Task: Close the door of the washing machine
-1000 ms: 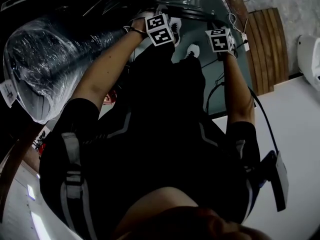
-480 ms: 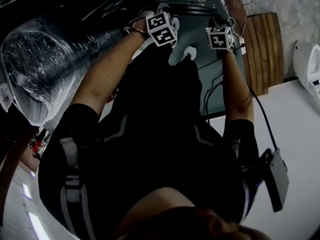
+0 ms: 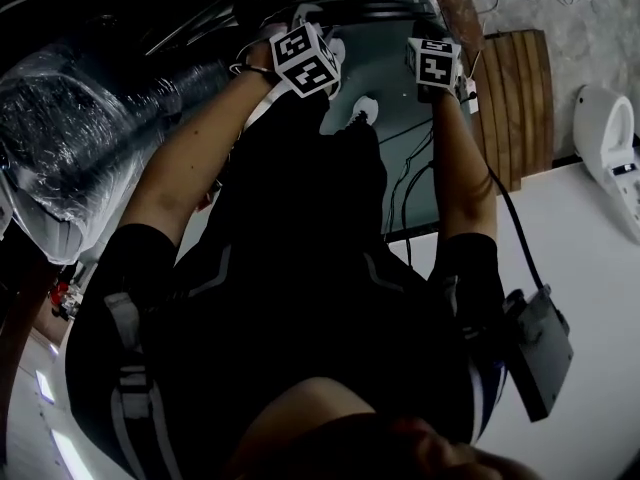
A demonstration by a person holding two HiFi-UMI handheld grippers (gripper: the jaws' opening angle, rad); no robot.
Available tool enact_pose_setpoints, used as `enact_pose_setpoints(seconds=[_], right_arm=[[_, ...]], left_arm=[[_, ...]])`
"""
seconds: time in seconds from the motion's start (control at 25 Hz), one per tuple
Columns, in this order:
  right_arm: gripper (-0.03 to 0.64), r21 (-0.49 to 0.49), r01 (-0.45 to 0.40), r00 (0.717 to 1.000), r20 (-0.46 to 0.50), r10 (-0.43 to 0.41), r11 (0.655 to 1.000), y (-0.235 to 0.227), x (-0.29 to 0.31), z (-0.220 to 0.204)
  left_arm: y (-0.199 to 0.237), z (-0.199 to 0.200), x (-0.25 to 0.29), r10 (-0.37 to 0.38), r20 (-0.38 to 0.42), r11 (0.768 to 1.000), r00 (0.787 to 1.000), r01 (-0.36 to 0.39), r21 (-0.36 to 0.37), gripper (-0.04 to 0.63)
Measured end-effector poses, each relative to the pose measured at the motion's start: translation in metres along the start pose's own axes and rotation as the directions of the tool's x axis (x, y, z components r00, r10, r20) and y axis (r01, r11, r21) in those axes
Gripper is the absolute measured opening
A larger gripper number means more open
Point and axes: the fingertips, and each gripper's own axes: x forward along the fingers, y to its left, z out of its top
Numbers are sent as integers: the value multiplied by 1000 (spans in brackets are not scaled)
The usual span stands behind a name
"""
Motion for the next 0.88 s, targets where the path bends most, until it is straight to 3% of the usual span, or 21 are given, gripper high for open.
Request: enact_pose_setpoints(seconds=[0.2, 0.68, 0.88], right_arm=[[6, -20, 20, 999, 45, -19, 1000, -8, 18, 21], [5, 64, -28, 996, 86, 22, 998, -11, 55, 61], [5, 109, -71, 993, 107, 59, 992, -6, 65, 80]], left_arm=[[14, 3, 1, 93, 0, 995, 996, -93, 31, 129], [39, 7, -9, 131, 20, 983, 991, -127, -130, 129], [41, 4, -10, 171, -7, 983, 985, -172, -62, 129]])
